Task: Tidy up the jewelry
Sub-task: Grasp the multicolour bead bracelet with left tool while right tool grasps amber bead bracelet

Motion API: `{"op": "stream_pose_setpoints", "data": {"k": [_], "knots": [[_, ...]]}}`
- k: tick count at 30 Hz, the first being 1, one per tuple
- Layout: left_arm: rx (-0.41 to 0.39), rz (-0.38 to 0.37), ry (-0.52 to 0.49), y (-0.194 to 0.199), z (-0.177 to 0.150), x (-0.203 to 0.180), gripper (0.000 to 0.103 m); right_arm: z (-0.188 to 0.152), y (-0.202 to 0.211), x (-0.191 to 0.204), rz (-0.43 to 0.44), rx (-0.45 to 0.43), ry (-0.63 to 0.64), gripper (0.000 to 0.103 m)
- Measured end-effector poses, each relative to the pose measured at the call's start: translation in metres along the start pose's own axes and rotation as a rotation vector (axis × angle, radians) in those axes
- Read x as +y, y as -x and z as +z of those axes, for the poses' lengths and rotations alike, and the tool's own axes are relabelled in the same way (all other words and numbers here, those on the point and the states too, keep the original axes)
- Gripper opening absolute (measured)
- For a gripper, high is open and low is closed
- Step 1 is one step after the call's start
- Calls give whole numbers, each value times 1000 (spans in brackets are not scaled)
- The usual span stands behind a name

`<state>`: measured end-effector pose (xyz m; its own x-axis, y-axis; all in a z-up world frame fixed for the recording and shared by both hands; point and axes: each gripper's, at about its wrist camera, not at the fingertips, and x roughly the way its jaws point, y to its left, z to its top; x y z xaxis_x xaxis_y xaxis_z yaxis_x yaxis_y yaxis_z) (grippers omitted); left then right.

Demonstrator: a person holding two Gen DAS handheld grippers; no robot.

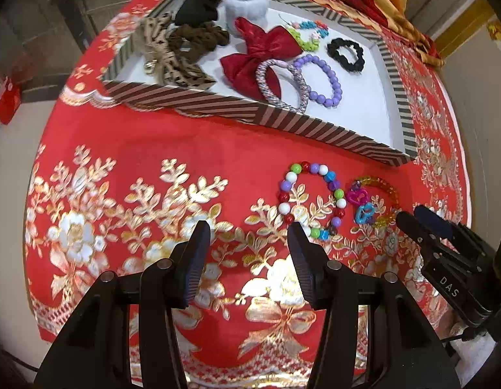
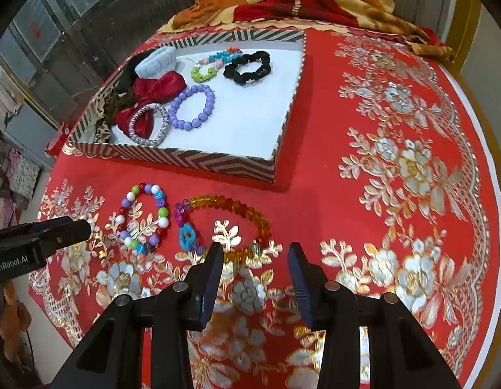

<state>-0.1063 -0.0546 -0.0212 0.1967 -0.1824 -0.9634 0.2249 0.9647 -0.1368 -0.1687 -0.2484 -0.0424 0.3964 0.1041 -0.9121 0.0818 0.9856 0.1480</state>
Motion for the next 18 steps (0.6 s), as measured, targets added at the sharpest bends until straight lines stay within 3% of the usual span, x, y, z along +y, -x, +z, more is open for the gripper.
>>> {"op": "stream_pose_setpoints", "data": {"k": [18], "knots": [[16, 84, -92, -35, 24, -20, 49, 18, -23, 3, -51, 1, 56, 38]]}}
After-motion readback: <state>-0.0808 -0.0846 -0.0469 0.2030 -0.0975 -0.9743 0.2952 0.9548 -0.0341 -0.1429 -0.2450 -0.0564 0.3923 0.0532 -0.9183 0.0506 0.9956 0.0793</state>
